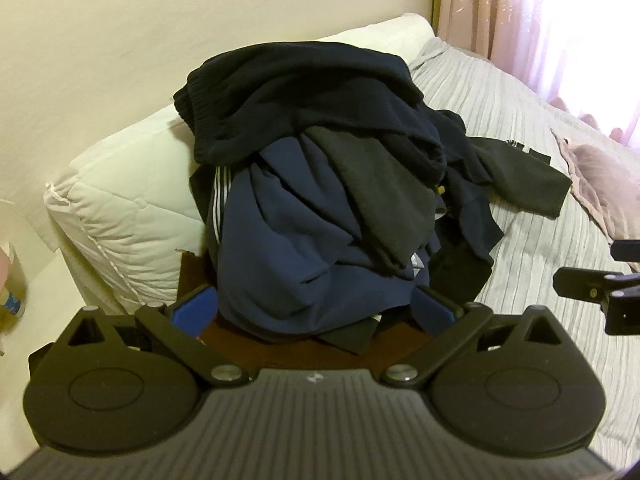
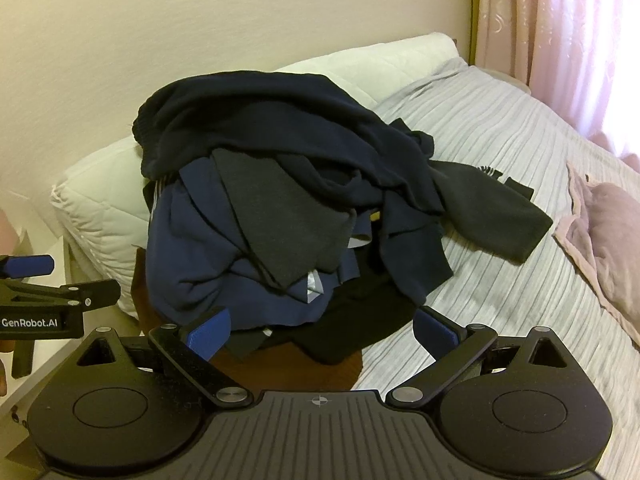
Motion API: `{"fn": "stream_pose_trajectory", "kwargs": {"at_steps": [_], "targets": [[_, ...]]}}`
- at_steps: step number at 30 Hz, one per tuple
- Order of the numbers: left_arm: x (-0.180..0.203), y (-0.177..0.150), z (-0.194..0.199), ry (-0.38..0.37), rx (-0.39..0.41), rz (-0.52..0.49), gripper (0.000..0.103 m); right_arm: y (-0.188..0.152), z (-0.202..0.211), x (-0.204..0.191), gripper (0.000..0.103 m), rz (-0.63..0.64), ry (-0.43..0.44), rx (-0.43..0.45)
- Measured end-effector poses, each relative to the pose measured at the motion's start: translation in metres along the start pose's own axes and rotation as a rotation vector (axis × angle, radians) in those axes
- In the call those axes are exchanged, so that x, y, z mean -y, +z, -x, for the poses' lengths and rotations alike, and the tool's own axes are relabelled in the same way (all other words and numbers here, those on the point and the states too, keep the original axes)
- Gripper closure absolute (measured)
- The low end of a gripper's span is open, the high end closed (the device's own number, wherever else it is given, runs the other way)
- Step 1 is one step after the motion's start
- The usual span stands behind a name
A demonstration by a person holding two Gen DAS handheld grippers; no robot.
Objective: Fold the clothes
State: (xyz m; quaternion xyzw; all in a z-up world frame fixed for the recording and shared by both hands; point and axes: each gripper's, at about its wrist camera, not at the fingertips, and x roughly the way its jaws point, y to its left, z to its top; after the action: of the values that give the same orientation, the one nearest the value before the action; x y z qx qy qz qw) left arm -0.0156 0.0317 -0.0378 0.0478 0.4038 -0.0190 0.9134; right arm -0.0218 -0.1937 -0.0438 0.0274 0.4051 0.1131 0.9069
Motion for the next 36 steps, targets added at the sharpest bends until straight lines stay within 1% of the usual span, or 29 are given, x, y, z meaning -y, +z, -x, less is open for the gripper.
{"fn": "stream_pose_trajectory", "kwargs": {"at_steps": [4,9,11,14,19,23,26,31,34,36], "targets": [[0.004,0.001,0.001,-0.007,0.012,-0.023,0.002,0.004,0.0,0.002,0.003,0.015,0.007,0.01],[0.005,0.006,0.002,0.002,0.02,0.003,0.002,0.015,0.0,0.007,0.003,0.053,0.023,0.04],[0.004,0.01,0.003,0.016,0.025,0.012,0.002,0.02,0.001,0.009,0.003,0.07,0.03,0.054],[-0.001,0.018,0.002,0.07,0.03,0.005,0.002,0.035,-0.002,0.009,0.003,0.133,0.049,0.096],[-0.019,0.038,-0.005,0.126,0.057,-0.054,0.002,0.067,-0.025,-0.005,0.003,0.29,0.063,0.144],[-0.04,0.061,-0.027,0.154,0.077,-0.135,0.002,0.097,-0.055,-0.019,0.003,0.426,0.042,0.174],[-0.056,0.084,-0.052,0.136,0.103,-0.177,0.002,0.124,-0.082,-0.035,0.003,0.537,0.025,0.178],[-0.083,0.125,-0.101,0.083,0.144,-0.247,0.002,0.166,-0.138,-0.073,0.003,0.824,0.022,0.199],[-0.095,0.144,-0.131,0.057,0.17,-0.314,0.002,0.184,-0.176,-0.091,0.004,0.938,0.021,0.189],[-0.103,0.154,-0.147,0.052,0.177,-0.35,0.002,0.192,-0.197,-0.104,0.004,1.001,0.023,0.181]]}}
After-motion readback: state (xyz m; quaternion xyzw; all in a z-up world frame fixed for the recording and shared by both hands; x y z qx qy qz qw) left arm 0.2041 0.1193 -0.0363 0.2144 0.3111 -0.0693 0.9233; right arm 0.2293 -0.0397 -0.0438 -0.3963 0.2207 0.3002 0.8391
